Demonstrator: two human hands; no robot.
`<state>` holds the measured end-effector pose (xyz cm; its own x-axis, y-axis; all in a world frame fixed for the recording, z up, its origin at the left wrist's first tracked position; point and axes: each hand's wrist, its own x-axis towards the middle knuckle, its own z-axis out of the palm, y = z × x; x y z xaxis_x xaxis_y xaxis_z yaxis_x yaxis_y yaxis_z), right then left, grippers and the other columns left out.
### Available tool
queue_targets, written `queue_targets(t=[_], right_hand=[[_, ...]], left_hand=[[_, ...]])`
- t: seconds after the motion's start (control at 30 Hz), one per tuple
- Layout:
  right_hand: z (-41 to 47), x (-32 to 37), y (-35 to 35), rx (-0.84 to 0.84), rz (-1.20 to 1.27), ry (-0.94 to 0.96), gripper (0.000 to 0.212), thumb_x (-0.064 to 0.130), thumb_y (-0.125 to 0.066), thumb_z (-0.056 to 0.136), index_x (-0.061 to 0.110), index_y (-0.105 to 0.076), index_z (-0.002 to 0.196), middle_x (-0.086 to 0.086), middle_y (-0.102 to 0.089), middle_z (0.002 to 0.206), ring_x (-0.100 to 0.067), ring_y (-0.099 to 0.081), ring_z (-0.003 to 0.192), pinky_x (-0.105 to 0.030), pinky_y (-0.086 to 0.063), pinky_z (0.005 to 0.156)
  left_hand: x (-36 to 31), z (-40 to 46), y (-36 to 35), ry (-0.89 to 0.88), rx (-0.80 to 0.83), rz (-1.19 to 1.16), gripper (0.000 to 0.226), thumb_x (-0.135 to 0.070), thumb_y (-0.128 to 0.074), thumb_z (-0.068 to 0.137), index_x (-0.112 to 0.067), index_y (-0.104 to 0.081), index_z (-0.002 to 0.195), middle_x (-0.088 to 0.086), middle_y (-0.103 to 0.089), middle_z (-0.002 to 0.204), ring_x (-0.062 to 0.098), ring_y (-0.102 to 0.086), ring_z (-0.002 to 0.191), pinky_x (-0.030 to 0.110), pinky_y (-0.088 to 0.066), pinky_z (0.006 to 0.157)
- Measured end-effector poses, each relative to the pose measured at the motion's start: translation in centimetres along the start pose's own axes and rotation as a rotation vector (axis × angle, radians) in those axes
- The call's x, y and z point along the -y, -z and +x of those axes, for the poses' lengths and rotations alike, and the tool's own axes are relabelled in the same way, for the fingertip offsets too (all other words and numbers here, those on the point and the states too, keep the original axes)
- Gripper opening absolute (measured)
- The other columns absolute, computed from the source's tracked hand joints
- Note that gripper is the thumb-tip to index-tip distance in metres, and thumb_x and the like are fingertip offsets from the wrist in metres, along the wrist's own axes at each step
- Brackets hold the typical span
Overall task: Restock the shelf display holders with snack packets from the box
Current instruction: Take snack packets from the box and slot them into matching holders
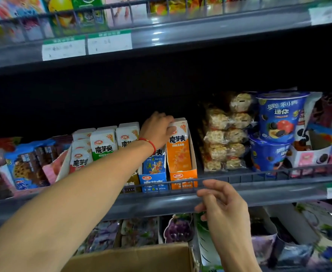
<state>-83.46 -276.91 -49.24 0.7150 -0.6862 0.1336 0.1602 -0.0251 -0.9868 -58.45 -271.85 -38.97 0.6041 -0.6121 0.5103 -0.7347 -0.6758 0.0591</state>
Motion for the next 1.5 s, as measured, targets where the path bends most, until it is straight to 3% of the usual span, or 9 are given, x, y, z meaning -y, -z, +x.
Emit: queue_targets(t=[0.2, 0.37, 0.5, 0.7, 0.87, 1.0, 1.1, 1.27, 1.5], right_hand=[[-0.1, 0.2, 0.2, 0.001, -0.004, 0.001, 0.026, -0.002, -0.056, 0.097, 0.021, -0.067, 0.098, 0.003, -0.075, 0.082, -0.018, -0.071, 0.061, -0.027, -0.054, 0.059], [-0.2, 0.2, 0.0, 0.001, -0.024, -0.006, 0.026, -0.001, -0.056, 0.098, 0.023, -0.067, 0.098, 0.009, -0.074, 0.082, -0.015, -0.071, 0.060, -0.021, -0.053, 0.054], [-0.3, 0.3, 0.0, -0.002, -0.040, -0.005, 0.026, 0.000, -0.056, 0.098, 0.024, -0.066, 0.098, 0.011, -0.074, 0.082, -0.014, -0.071, 0.060, -0.023, -0.053, 0.056], [-0.3, 0.3, 0.0, -0.004, -0.047, -0.006, 0.026, -0.002, -0.056, 0.097, 0.023, -0.067, 0.098, 0.011, -0.074, 0.082, -0.013, -0.071, 0.060, -0.022, -0.054, 0.055], [-0.3, 0.2, 0.0, 0.002, -0.043, -0.006, 0.026, -0.002, -0.057, 0.097, 0.021, -0.068, 0.097, 0.009, -0.074, 0.081, -0.013, -0.071, 0.059, -0.020, -0.053, 0.054], [-0.3, 0.2, 0.0, 0.006, -0.033, -0.011, 0.026, -0.003, -0.056, 0.097, 0.020, -0.068, 0.097, 0.008, -0.074, 0.081, -0.013, -0.070, 0.059, -0.020, -0.053, 0.054], [-0.3, 0.2, 0.1, 0.003, -0.035, -0.003, 0.027, -0.005, -0.055, 0.096, 0.019, -0.068, 0.096, 0.007, -0.074, 0.080, -0.014, -0.070, 0.058, -0.023, -0.053, 0.055], [-0.2, 0.1, -0.2, -0.015, -0.050, -0.008, 0.028, -0.004, -0.056, 0.095, 0.021, -0.068, 0.096, 0.007, -0.075, 0.080, -0.013, -0.071, 0.062, -0.030, -0.054, 0.061], [-0.4, 0.2, -0.7, -0.021, -0.060, -0.009, 0.027, -0.003, -0.055, 0.096, 0.021, -0.067, 0.097, 0.007, -0.075, 0.082, -0.014, -0.072, 0.063, -0.035, -0.057, 0.064]], left_hand=[[0.1, -0.6, -0.4, -0.036, 0.016, 0.026, 0.039, -0.039, -0.061, 0.096, -0.016, -0.058, 0.128, 0.008, -0.062, 0.120, 0.029, -0.050, 0.118, 0.043, -0.045, 0.093], [-0.1, -0.8, -0.8, -0.035, 0.099, 0.146, 0.084, -0.058, -0.076, 0.077, -0.024, -0.041, 0.145, 0.005, -0.054, 0.134, 0.028, -0.045, 0.126, 0.047, -0.042, 0.102], [-0.4, -0.8, -0.8, -0.041, 0.084, 0.155, 0.100, -0.053, -0.085, 0.067, -0.032, -0.029, 0.146, 0.006, -0.050, 0.136, 0.029, -0.044, 0.126, 0.049, -0.042, 0.099], [-1.0, -0.9, -0.7, -0.034, 0.083, 0.295, 0.072, -0.057, -0.082, 0.070, -0.028, -0.053, 0.128, 0.005, -0.038, 0.138, 0.029, -0.035, 0.129, 0.048, -0.041, 0.099], [-1.4, -0.7, -0.7, 0.022, 0.137, 0.355, 0.070, -0.053, -0.082, 0.073, -0.022, -0.057, 0.131, 0.007, -0.038, 0.137, 0.030, -0.033, 0.130, 0.049, -0.041, 0.102], [-1.6, -0.5, 0.0, 0.018, 0.133, 0.251, 0.048, -0.043, -0.083, 0.075, -0.023, -0.062, 0.114, 0.005, -0.043, 0.132, 0.029, -0.035, 0.128, 0.047, -0.040, 0.101], [-1.5, -0.1, 1.6, -0.012, 0.098, 0.118, 0.030, -0.035, -0.081, 0.079, -0.024, -0.058, 0.094, -0.001, -0.052, 0.116, 0.025, -0.042, 0.118, 0.041, -0.041, 0.093], [-1.4, -0.4, 3.2, -0.043, 0.087, -0.063, 0.030, -0.020, -0.080, 0.081, -0.023, -0.052, 0.089, -0.003, -0.061, 0.094, 0.019, -0.060, 0.090, 0.033, -0.051, 0.070], [-0.8, -1.6, 1.9, 0.020, 0.164, -0.211, 0.031, -0.023, -0.081, 0.084, -0.031, -0.054, 0.097, -0.001, -0.070, 0.114, 0.020, -0.066, 0.105, 0.047, -0.059, 0.088]])
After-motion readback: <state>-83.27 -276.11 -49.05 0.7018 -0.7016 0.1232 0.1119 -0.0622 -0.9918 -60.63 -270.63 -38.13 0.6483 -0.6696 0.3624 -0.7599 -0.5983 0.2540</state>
